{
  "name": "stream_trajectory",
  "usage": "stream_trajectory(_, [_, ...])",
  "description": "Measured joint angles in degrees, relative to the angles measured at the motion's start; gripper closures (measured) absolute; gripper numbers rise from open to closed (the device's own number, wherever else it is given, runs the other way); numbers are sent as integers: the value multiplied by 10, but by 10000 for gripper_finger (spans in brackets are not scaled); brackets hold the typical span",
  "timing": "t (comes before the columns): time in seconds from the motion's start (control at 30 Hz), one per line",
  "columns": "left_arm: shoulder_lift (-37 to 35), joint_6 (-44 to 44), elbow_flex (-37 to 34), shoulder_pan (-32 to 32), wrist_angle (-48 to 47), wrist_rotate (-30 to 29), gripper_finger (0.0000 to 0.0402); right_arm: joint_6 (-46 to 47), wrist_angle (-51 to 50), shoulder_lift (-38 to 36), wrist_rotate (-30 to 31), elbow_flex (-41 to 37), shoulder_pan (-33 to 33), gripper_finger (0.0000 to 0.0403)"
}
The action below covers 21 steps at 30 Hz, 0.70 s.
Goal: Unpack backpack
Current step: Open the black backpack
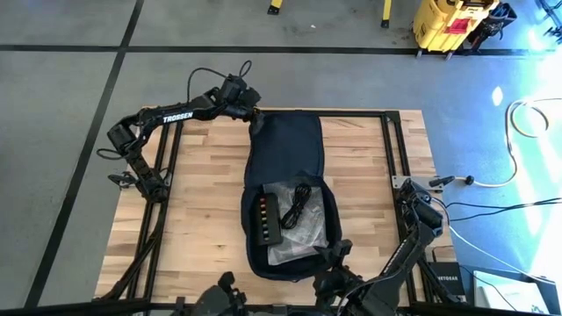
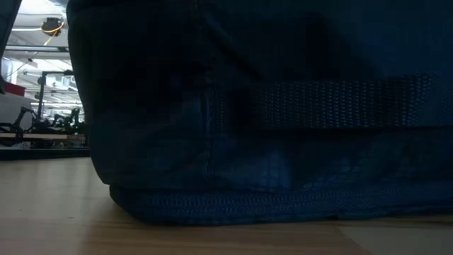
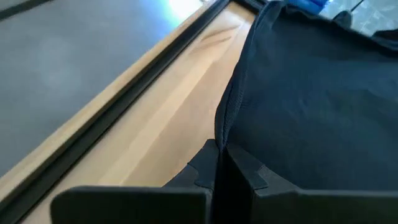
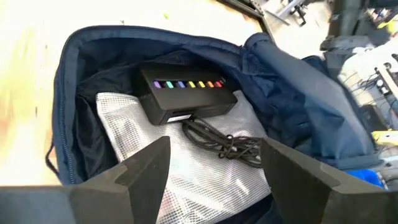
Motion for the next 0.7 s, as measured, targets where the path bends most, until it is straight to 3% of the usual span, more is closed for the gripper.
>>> stream_trajectory(0.3, [0, -1, -57, 35, 29, 24, 401, -16, 0, -22, 32, 0, 0, 171])
stream_trajectory(0.7, [0, -15, -147, 44, 82, 49, 401, -43, 0, -28, 15, 0, -19, 171])
